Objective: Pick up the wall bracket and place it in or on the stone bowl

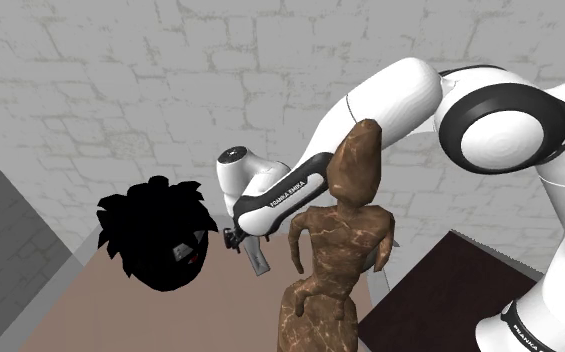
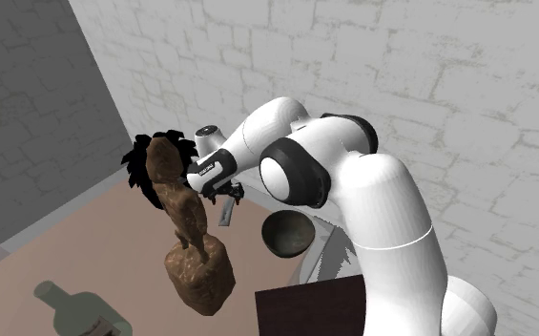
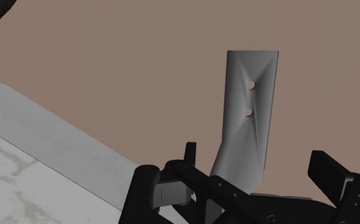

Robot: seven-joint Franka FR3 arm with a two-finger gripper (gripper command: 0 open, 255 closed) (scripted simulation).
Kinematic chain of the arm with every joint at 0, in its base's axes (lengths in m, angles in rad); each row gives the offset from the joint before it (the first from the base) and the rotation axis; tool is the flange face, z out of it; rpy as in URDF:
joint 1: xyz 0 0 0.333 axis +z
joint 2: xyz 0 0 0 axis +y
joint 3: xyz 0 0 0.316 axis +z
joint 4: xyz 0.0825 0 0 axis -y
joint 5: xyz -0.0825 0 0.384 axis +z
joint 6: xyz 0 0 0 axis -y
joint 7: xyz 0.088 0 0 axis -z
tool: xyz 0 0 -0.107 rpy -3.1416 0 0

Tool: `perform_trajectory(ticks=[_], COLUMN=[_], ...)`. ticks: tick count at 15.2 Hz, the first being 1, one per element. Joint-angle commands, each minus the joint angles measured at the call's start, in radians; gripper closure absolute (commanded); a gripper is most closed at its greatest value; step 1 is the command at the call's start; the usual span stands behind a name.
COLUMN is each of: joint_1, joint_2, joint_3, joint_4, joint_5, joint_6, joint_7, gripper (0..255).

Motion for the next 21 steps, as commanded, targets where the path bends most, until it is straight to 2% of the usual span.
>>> perform_trajectory(ticks=[1,4,12,13,21], joint_1=[0.003,0.004,0.004,0.004,0.006], joint_2=[0.017,0.052,0.052,0.052,0.051], joint_3=[-0.005,-0.009,-0.009,-0.009,-0.009], joint_4=[-0.001,0.005,0.005,0.005,0.004], joint_5=[-0.003,-0.008,-0.008,-0.008,-0.008], joint_6=[0.018,0.047,0.046,0.046,0.047], joint_7=[0.009,0.012,0.012,0.012,0.013], gripper=[0,0,0,255,255])
